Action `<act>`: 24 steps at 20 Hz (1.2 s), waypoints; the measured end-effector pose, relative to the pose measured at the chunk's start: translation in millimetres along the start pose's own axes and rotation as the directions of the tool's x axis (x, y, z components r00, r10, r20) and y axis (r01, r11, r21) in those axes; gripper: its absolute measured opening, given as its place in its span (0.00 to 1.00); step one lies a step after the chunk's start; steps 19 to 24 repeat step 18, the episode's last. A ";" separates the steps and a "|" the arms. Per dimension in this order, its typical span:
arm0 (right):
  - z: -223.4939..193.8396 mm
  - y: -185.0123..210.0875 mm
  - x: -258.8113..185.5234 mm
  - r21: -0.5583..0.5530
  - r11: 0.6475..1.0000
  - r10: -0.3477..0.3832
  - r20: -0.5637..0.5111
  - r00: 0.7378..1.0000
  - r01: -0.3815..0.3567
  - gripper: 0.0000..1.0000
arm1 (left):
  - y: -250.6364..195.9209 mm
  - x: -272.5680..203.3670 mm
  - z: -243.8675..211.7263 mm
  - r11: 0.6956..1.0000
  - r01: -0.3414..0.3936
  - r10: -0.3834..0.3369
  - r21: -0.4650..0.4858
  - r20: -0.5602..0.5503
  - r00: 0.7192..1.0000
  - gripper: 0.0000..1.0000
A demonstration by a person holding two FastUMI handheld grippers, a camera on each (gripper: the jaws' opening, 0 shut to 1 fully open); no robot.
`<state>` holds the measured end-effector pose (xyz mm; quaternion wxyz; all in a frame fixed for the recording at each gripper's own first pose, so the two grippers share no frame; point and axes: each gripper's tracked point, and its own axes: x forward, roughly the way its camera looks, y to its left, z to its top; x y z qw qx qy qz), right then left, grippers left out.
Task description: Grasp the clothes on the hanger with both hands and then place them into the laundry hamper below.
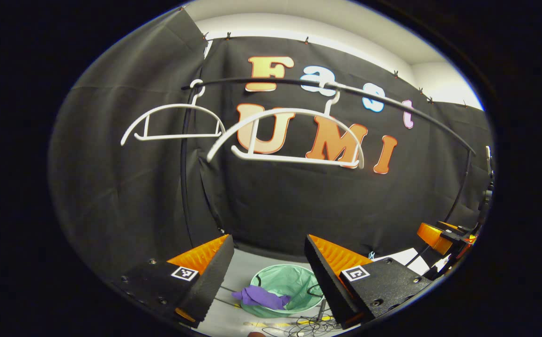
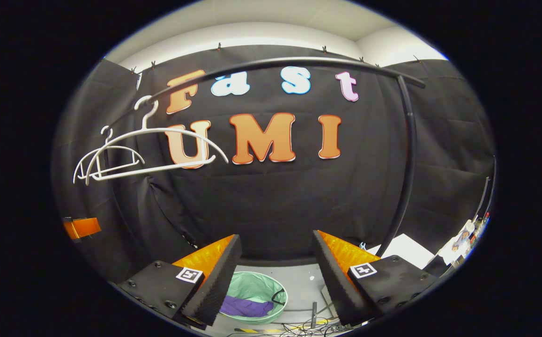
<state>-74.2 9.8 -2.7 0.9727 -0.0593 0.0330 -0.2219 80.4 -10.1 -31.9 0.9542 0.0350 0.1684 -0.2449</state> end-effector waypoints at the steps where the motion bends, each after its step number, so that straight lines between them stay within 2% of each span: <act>1: 8.8 2.8 -6.1 0.000 1.000 0.005 0.019 1.000 -0.005 0.90 | 0.2 -4.0 7.4 1.000 0.000 0.000 0.000 0.020 1.000 0.96; 8: 30.0 0.9 -26.0 0.003 1.000 -0.004 0.083 0.997 0.004 0.90 | -5.7 -21.0 34.1 1.000 0.000 0.000 0.002 0.102 0.995 0.96; 9: 29.8 -0.8 -27.9 0.003 1.000 -0.008 0.085 0.996 0.007 0.90 | -6.0 -21.0 33.8 1.000 0.003 -0.003 0.003 0.105 0.994 0.94; 24: 38.7 -2.5 -28.4 -0.018 1.000 -0.022 0.112 0.993 0.024 0.89 | -9.1 -15.8 45.8 1.000 0.005 -0.005 0.004 0.131 0.991 0.94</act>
